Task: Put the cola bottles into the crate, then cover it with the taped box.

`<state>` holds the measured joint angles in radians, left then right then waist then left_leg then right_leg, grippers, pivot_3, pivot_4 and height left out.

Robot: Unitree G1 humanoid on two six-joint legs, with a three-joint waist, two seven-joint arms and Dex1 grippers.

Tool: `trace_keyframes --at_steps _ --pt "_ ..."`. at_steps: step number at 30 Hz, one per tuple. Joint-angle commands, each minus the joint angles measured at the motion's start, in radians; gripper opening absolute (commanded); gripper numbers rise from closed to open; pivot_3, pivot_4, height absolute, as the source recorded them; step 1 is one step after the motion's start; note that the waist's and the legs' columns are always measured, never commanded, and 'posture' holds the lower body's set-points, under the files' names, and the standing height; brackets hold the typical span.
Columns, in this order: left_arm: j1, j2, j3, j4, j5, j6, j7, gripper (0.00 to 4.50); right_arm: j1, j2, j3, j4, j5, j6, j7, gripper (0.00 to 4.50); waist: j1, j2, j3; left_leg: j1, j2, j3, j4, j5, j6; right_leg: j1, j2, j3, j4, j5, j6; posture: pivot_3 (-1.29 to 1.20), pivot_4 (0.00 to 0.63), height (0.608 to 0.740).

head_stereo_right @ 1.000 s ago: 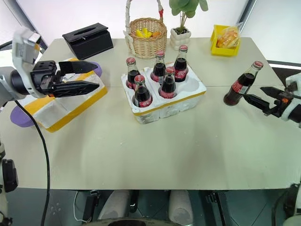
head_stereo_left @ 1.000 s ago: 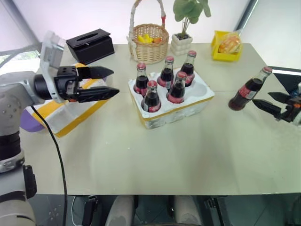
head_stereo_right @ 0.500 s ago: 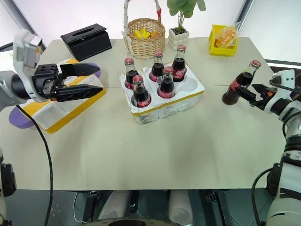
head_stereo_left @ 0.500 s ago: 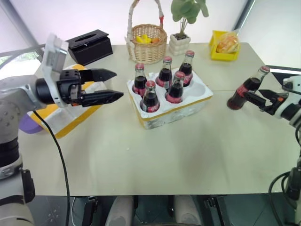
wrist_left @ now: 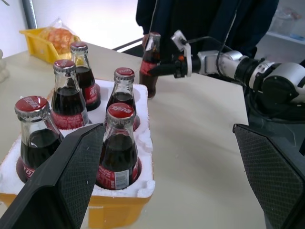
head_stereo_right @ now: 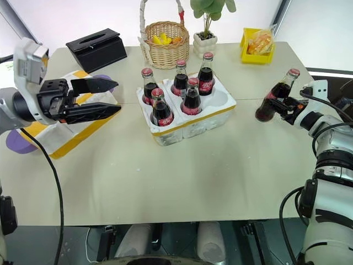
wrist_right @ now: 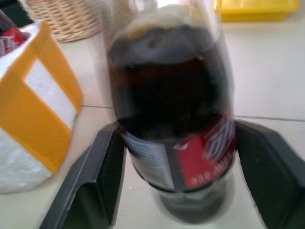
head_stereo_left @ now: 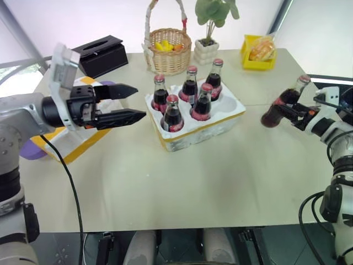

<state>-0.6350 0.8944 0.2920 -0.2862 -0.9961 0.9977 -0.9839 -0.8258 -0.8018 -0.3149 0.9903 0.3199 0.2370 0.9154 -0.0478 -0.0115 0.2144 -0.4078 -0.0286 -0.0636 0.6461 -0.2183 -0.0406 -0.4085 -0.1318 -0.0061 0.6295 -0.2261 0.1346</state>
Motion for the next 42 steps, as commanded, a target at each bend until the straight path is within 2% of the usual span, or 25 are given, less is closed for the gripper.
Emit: trace_keyframes --at_steps 1,10,16,23,29,37,42 --pt "-0.007 0.019 0.03 -0.031 -0.041 0.005 0.007 4.5 -0.019 0.01 0.003 -0.007 -0.001 -0.021 0.021 2.66 0.0 0.0 0.0 0.0 0.0 0.0 0.0 0.0 0.0 0.0 0.0 0.0 0.0 0.0 0.0 0.0 0.15 0.74" --pt "-0.006 0.022 0.029 -0.046 -0.098 0.019 0.013 4.5 -0.034 -0.024 -0.012 -0.074 0.018 -0.005 0.046 2.66 0.0 0.0 0.0 0.0 0.003 0.001 0.0 0.0 0.0 -0.001 0.003 0.001 0.0 0.001 -0.001 0.0 0.15 0.74" --pt "0.014 0.028 0.026 -0.07 -0.124 0.02 0.014 4.5 -0.076 -0.052 0.004 -0.287 0.073 0.12 0.156 2.66 0.0 0.002 0.002 -0.001 0.003 0.002 -0.001 0.0 0.0 -0.003 0.003 0.002 0.0 0.001 -0.001 0.0 0.15 0.74" --pt "0.026 0.032 0.017 -0.073 -0.11 0.004 0.015 4.5 -0.179 -0.001 0.043 -0.508 0.143 0.248 0.194 2.66 0.004 0.004 0.003 -0.001 0.004 0.002 -0.001 0.0 0.0 -0.005 0.005 0.003 0.001 0.001 -0.001 0.0 0.15 0.74" --pt "0.038 0.032 0.023 -0.087 -0.111 -0.007 0.03 4.5 -0.219 0.053 0.098 -0.534 0.148 0.266 0.22 2.66 0.007 0.002 0.003 -0.002 0.004 0.003 -0.001 -0.001 0.001 -0.004 0.005 0.003 -0.001 0.001 -0.001 0.0 0.15 0.74" --pt "0.041 0.042 0.037 -0.092 -0.118 -0.005 0.047 4.5 -0.187 0.117 0.186 -0.494 0.086 0.167 0.242 2.66 0.005 0.003 0.003 -0.003 0.004 0.003 -0.002 -0.001 0.001 -0.006 0.005 0.003 -0.001 0.001 -0.001 0.0 0.15 0.74" --pt "0.033 0.049 0.045 -0.089 -0.128 0.0 0.057 4.5 -0.188 0.118 0.198 -0.474 0.065 0.151 0.242 2.66 0.005 0.003 0.003 -0.003 0.004 0.003 -0.002 -0.001 0.001 -0.006 0.005 0.003 0.0 0.002 -0.002 0.0 0.15 0.74"
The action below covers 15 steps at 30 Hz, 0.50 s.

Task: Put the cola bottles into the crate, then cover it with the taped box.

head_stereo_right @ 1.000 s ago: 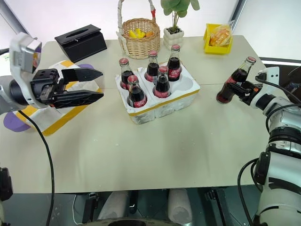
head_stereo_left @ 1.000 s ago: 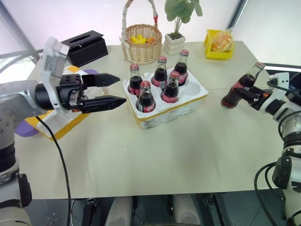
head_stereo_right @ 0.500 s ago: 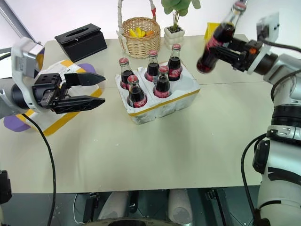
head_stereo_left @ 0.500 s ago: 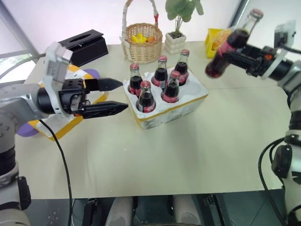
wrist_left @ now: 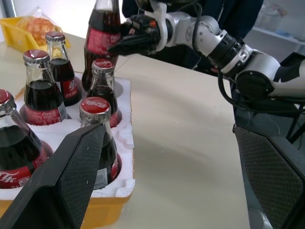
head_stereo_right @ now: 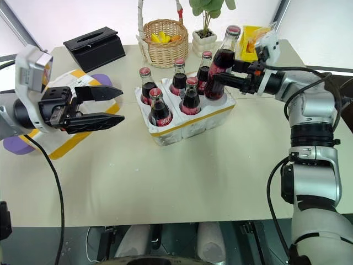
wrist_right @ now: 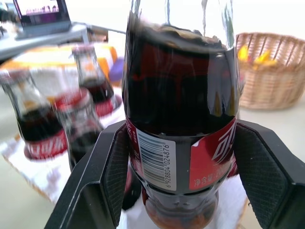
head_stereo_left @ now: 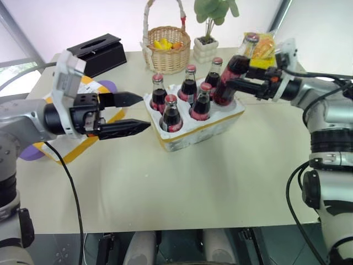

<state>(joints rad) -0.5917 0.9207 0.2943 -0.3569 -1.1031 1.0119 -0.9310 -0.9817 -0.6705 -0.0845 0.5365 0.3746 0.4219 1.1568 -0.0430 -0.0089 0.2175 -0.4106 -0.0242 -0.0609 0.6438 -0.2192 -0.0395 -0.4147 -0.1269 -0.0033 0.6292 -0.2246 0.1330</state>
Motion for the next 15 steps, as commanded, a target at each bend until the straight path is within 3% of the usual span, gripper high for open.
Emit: trace_keyframes --at_steps 1,15 --pt "-0.01 0.025 0.044 -0.018 -0.021 -0.014 0.006 4.5 -0.031 -0.018 -0.038 -0.026 0.018 -0.025 0.008 2.66 0.0 0.0 0.0 0.0 0.0 0.0 0.0 0.0 0.0 0.0 0.0 0.0 0.0 0.0 0.0 0.0 0.15 0.74" --pt "-0.027 0.033 0.036 -0.007 -0.015 -0.019 0.008 4.5 0.0 0.008 0.02 0.031 -0.073 -0.121 -0.014 2.66 -0.002 0.0 0.0 0.0 0.001 0.0 0.0 0.0 0.0 0.0 0.001 0.0 0.0 0.0 0.0 0.0 0.15 0.74"
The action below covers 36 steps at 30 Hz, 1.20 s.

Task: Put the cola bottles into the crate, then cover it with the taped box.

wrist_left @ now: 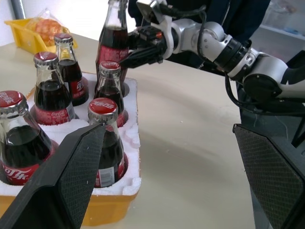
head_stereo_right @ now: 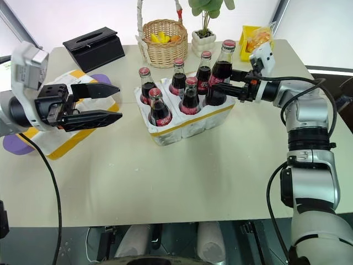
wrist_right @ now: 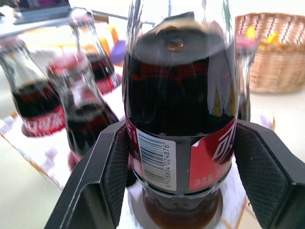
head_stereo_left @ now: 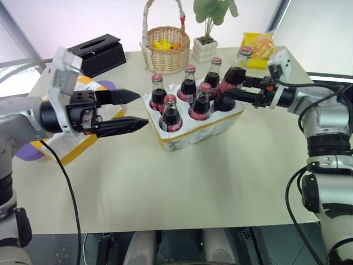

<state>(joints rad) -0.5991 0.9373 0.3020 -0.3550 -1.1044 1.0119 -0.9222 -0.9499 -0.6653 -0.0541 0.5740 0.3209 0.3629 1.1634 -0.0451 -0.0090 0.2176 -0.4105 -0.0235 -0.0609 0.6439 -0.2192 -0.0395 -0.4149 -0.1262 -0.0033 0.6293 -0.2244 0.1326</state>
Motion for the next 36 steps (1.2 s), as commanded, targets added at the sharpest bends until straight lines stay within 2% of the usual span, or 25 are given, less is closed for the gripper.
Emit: trace_keyframes --at_steps 1,8,10,12,18,25,29,33,36 --pt "-0.02 0.016 0.028 -0.011 -0.015 -0.018 0.001 4.5 -0.033 0.008 0.0 0.004 -0.034 -0.076 -0.026 2.66 0.0 0.0 0.0 0.0 0.0 0.0 0.0 0.0 0.0 0.0 0.0 0.0 0.0 0.0 0.0 0.0 0.15 0.74" --pt "-0.006 0.02 0.033 -0.025 -0.019 -0.015 0.005 4.5 -0.026 0.042 0.039 0.042 -0.078 -0.127 -0.02 2.66 0.001 0.0 0.0 0.0 0.002 0.0 0.002 0.0 0.0 0.0 0.002 0.0 0.0 0.001 -0.003 0.0 0.15 0.74" --pt "-0.001 0.023 0.034 -0.027 -0.019 -0.016 0.006 4.5 -0.025 0.046 0.041 0.044 -0.075 -0.111 -0.004 3.68 0.001 0.0 0.0 0.0 0.002 0.0 0.002 0.0 0.0 0.0 0.002 0.0 0.0 0.001 -0.003 0.0 0.15 0.74" --pt "0.002 0.025 0.035 -0.029 -0.019 -0.017 0.006 4.5 -0.024 0.047 0.039 0.039 -0.072 -0.105 0.002 4.37 0.001 0.0 0.0 0.0 0.003 0.0 0.001 0.0 0.0 0.0 0.003 0.0 0.0 0.002 -0.003 0.0 0.15 0.74" --pt "0.032 0.031 0.047 -0.034 0.006 -0.034 0.012 4.5 -0.018 0.017 0.018 0.009 -0.063 -0.111 0.014 4.37 0.0 0.0 0.0 0.0 0.003 0.0 0.0 0.0 0.0 0.0 0.003 0.0 0.0 0.002 -0.003 0.0 0.15 0.74" --pt "0.103 0.065 0.09 -0.045 0.117 -0.115 0.051 4.5 -0.022 -0.091 -0.038 -0.088 0.005 -0.081 0.108 4.37 0.004 0.0 0.0 0.0 0.003 0.0 0.0 0.0 0.0 0.0 0.003 0.0 -0.001 0.001 -0.003 0.0 0.15 0.74" --pt "0.175 0.111 0.138 -0.069 0.25 -0.182 0.103 4.5 -0.054 -0.189 -0.081 -0.114 0.044 -0.037 0.168 4.37 0.0 0.0 0.0 0.0 0.004 0.0 0.0 0.0 0.0 0.0 0.003 0.0 -0.001 0.0 -0.006 0.0 0.15 0.74" --pt "0.333 0.154 0.219 -0.134 0.406 -0.246 0.139 4.5 -0.072 -0.256 -0.116 -0.164 0.121 0.086 0.211 4.37 -0.001 0.0 0.0 0.0 0.004 0.002 -0.002 0.0 0.0 -0.003 0.003 0.002 -0.001 -0.001 -0.007 0.0 0.15 0.74" --pt "0.47 0.169 0.299 -0.193 0.537 -0.284 0.161 4.5 -0.019 -0.311 -0.14 -0.278 0.209 0.202 0.283 4.37 0.002 0.0 0.0 0.0 0.005 0.002 -0.006 0.0 0.0 -0.005 0.004 0.002 -0.001 -0.001 -0.008 0.0 0.15 0.74"
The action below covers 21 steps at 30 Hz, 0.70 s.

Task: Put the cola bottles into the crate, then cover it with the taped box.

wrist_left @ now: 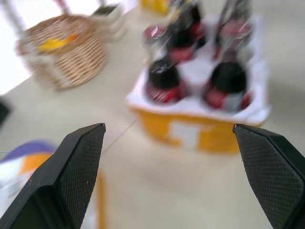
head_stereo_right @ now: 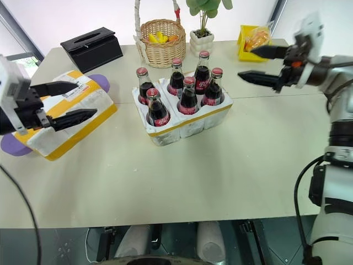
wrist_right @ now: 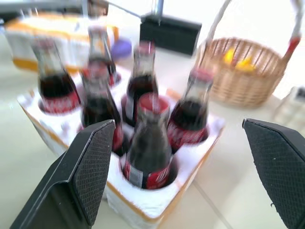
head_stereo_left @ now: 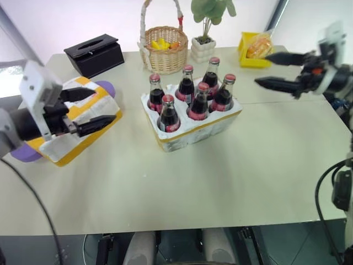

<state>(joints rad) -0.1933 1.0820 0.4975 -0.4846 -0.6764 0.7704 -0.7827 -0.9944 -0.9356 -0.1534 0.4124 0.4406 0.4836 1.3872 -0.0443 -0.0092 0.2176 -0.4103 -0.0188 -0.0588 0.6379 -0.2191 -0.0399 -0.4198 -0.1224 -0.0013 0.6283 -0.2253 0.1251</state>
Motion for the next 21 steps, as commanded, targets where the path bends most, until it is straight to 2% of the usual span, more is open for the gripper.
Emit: trace_keyframes --at_steps 1,6,12,17,21 --pt "0.122 0.03 0.135 -0.084 0.177 -0.063 0.025 4.5 0.056 -0.054 -0.048 -0.163 0.112 0.106 0.073 4.37 0.002 -0.001 0.0 0.0 0.0 0.0 -0.001 0.0 0.0 -0.001 0.0 0.0 0.0 0.0 0.0 0.0 0.15 0.74" --pt "0.411 0.016 0.282 -0.122 0.474 -0.244 -0.041 4.5 0.161 -0.078 -0.078 -0.317 0.211 0.186 0.099 4.37 0.001 -0.001 -0.001 0.0 0.0 0.002 -0.006 0.0 0.0 -0.003 0.0 0.001 -0.002 -0.001 -0.002 0.0 0.15 0.74" --pt "0.636 -0.061 0.387 -0.123 0.699 -0.425 -0.089 4.5 0.189 -0.065 -0.053 -0.341 0.217 0.174 0.082 4.37 0.002 -0.001 -0.001 -0.001 0.002 0.004 -0.007 0.0 0.0 -0.005 0.0 0.001 -0.006 -0.001 -0.006 0.0 0.15 0.74" --pt "0.74 -0.145 0.356 -0.093 0.868 -0.513 -0.025 4.5 0.178 -0.072 -0.043 -0.34 0.223 0.172 0.096 4.37 0.003 -0.001 -0.001 -0.002 0.004 0.006 -0.007 0.0 0.0 -0.005 0.0 0.001 -0.009 0.0 -0.008 0.0 0.15 0.74" --pt "0.733 -0.178 0.286 -0.009 0.982 -0.544 0.072 4.5 0.17 -0.08 -0.039 -0.35 0.225 0.171 0.102 4.37 0.006 -0.001 -0.001 -0.002 0.005 0.006 -0.008 0.0 0.0 -0.005 0.001 0.001 -0.01 0.0 -0.008 0.0 0.15 0.74"
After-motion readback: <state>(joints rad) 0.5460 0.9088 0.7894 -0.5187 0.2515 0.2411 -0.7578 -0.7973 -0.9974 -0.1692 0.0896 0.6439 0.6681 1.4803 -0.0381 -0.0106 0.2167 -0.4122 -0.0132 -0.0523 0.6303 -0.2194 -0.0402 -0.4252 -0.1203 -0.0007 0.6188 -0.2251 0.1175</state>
